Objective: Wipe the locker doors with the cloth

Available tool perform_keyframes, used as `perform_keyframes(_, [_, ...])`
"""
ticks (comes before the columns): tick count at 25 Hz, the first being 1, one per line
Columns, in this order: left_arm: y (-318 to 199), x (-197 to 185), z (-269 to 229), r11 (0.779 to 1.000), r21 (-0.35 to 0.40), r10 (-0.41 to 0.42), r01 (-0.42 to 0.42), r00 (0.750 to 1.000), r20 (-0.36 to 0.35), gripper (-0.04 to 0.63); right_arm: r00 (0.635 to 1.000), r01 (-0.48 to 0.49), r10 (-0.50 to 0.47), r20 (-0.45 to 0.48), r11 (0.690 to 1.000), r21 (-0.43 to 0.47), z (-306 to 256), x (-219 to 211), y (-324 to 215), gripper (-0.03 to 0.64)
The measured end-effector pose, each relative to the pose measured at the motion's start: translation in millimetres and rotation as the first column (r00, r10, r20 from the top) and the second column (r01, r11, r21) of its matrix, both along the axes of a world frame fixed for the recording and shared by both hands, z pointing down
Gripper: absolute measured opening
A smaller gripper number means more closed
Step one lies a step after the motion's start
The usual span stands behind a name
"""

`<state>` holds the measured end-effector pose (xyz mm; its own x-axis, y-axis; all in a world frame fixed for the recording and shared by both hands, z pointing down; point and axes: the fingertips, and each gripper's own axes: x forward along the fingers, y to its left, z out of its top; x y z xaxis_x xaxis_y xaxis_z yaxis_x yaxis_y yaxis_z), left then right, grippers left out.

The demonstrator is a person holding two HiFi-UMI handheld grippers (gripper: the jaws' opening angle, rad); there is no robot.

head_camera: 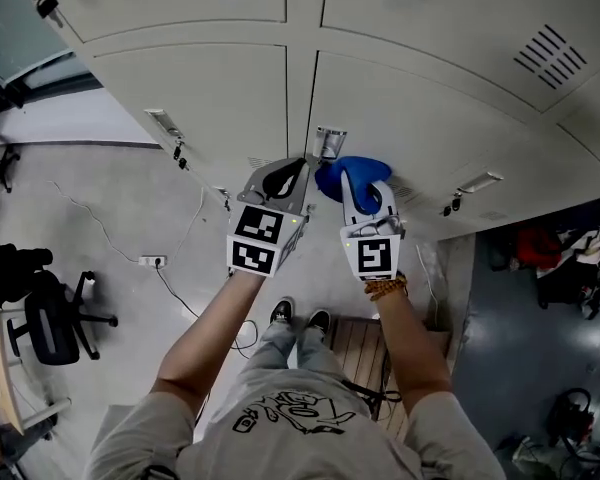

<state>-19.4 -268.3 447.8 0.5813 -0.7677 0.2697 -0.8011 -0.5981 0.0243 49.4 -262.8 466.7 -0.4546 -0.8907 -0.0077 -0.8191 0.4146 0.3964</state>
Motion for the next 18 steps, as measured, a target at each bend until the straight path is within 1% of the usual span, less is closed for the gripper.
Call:
perform_keyframes(4, [1,-5,29,0.999,-0.040,-0.014,0.014,1.000,0.007,0.003,0.999,0.028,-0.028,0.016,0.999,-0.022,27,-8,-3,0.032])
perform_keyframes(8, [6,-8,56,0.997,-0.082,-0.013,0.014,1.000,0.016,0.003,0.999,0.051,-0.052,-0.013,0.995,-0.081,61,-20,-4,0.032])
perform_keyframes(11, [7,-11,69,0.995,-0.100,-0.014,0.016,1.000,0.020,0.003,0.997,0.063,-0.068,-0.043,0.993,-0.099,81,-25,-6,0.032])
perform_keyframes(15, [10,-12,77,0.994,-0.112,-0.016,0.018,1.000,0.019,0.003,0.997,0.055,-0.062,-0.050,0.989,-0.138,96,-15,-6,0.032])
perform_keyframes(18, [13,-8,77,0.993,-0.116,-0.014,0.015,1.000,0.014,0.003,0.998,0.025,-0.032,-0.046,0.988,-0.153,89,-1,-3,0.032])
